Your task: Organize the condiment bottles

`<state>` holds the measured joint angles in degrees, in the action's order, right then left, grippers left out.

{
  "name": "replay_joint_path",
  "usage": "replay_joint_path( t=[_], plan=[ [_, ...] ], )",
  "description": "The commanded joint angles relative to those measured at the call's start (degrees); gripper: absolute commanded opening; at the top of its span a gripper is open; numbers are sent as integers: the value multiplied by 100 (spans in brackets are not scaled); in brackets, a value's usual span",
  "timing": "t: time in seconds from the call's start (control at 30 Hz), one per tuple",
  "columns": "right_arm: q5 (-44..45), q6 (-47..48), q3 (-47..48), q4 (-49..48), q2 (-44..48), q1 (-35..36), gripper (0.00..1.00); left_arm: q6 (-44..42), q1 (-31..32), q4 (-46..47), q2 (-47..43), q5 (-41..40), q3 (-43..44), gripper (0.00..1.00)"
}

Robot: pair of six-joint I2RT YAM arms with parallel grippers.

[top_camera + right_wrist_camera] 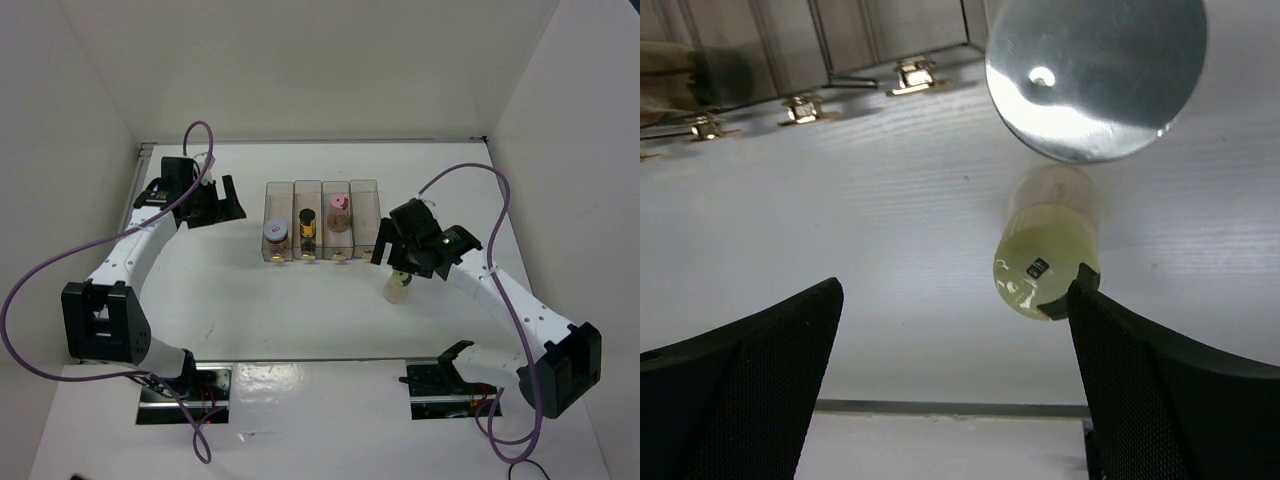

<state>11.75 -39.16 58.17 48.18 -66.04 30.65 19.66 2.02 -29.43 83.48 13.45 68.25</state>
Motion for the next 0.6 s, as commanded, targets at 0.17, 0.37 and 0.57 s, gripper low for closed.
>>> replay_joint_path(
  t=[0.17,0.37,0.57],
  plan=[
    [398,-1138,-157,578,-224,99,96,-32,-26,218,-130,263,-31,99],
    [750,-1244,-25,850,-698,151,98,-85,-26,218,-130,263,-31,99],
    [899,-1296,28,833,-814,151,98,-85,-26,271,-78,263,-31,99]
  ],
)
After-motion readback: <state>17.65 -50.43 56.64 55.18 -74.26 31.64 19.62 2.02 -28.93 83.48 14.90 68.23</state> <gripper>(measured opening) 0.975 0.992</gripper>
